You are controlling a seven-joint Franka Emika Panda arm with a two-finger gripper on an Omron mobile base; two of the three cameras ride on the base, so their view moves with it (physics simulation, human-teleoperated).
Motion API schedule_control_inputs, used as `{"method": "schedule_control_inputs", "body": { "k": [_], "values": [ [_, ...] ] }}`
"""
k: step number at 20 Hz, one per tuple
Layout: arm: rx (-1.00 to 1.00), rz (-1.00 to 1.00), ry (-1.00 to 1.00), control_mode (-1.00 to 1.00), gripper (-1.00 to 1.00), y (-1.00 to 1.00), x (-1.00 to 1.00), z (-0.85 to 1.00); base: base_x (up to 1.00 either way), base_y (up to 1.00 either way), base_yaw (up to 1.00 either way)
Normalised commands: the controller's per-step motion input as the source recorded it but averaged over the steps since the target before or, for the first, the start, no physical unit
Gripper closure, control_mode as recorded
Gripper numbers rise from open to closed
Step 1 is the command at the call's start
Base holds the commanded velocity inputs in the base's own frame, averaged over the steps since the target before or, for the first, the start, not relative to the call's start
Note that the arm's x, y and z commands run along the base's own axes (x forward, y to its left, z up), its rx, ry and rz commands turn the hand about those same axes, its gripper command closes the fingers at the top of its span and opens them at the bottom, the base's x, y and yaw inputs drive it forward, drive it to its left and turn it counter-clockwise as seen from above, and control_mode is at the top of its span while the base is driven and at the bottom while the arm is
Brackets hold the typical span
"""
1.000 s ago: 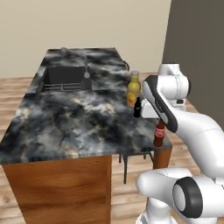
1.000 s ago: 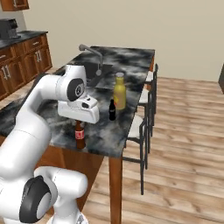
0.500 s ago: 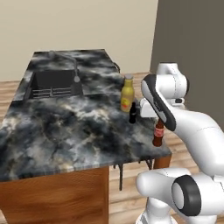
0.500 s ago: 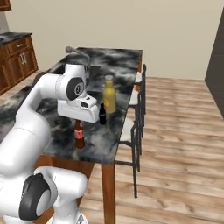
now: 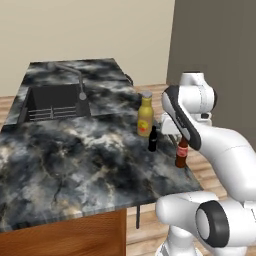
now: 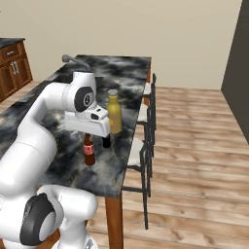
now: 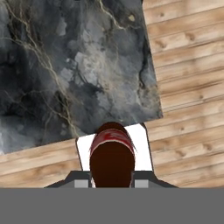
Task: Move the drinks to the dining counter.
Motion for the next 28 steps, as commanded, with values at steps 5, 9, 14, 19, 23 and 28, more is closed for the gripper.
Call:
{"method": "schedule_control_inputs", "body": {
  "k": [5, 9, 14, 19, 23, 28],
  "values": [
    [0.0, 0.0, 0.0, 1.0, 1.0, 0.0, 0.0, 0.0, 0.35, 0.0, 0.0],
    [0.0, 0.0, 0.0, -1.0, 1.0, 0.0, 0.31, -0.23, 0.08, 0.0, 0.0],
    [0.0, 0.0, 0.0, -1.0, 1.0, 0.02, 0.52, -0.37, 0.0, 0.0, 0.0],
    [0.0, 0.01, 0.0, -1.0, 1.0, 0.06, 0.45, -0.29, 0.0, 0.0, 0.0],
    [0.0, 0.0, 0.0, -1.0, 1.0, 0.18, 0.52, -0.29, 0.0, 0.0, 0.0],
    [0.0, 0.0, 0.0, -1.0, 1.0, 0.11, 0.46, -0.26, 0.0, 0.0, 0.0]
  ]
}}
